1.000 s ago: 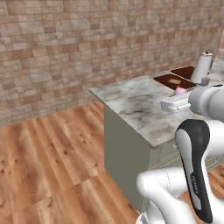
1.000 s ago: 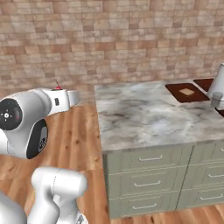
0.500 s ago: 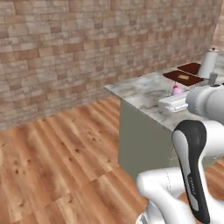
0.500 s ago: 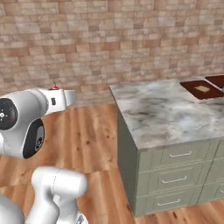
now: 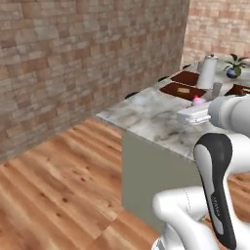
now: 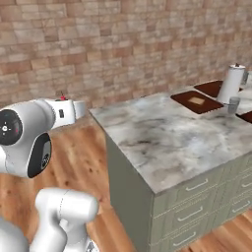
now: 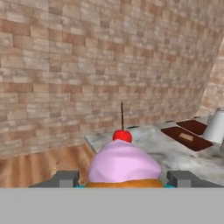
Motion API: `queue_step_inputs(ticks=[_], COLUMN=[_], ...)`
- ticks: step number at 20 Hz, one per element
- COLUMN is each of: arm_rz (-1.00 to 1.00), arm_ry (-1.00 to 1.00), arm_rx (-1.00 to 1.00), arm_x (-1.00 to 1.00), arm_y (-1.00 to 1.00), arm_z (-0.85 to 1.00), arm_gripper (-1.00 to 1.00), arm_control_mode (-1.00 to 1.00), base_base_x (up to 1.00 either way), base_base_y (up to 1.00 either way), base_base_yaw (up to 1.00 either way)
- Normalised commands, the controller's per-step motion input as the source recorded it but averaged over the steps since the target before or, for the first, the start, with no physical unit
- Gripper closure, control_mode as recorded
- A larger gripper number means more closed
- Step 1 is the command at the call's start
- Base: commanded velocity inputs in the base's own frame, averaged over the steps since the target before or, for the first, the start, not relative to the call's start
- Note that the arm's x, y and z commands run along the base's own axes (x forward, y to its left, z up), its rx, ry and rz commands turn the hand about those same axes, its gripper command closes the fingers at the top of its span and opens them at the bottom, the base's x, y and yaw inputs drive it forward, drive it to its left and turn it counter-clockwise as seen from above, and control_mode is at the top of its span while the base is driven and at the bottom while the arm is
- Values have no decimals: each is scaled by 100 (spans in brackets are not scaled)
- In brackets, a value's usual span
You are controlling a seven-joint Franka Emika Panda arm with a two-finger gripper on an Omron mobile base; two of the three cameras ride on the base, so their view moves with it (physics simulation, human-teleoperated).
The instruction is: Take the cupcakes from the fridge and place them on the empty tray on the dining counter.
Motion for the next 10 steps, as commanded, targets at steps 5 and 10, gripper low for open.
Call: queue_step_inputs(ticks=[5, 10], arm_rz=[0, 0], arm_ry=[0, 0], arm_rx=[0, 0], arm_x=[0, 0], arm_y=[0, 0], arm_z=[0, 0], arm_gripper=[100, 100], arm_control_mode=[100, 100], base_base_x=[57, 41], base_base_y=[76, 89], base_base_yaw=[-53, -55])
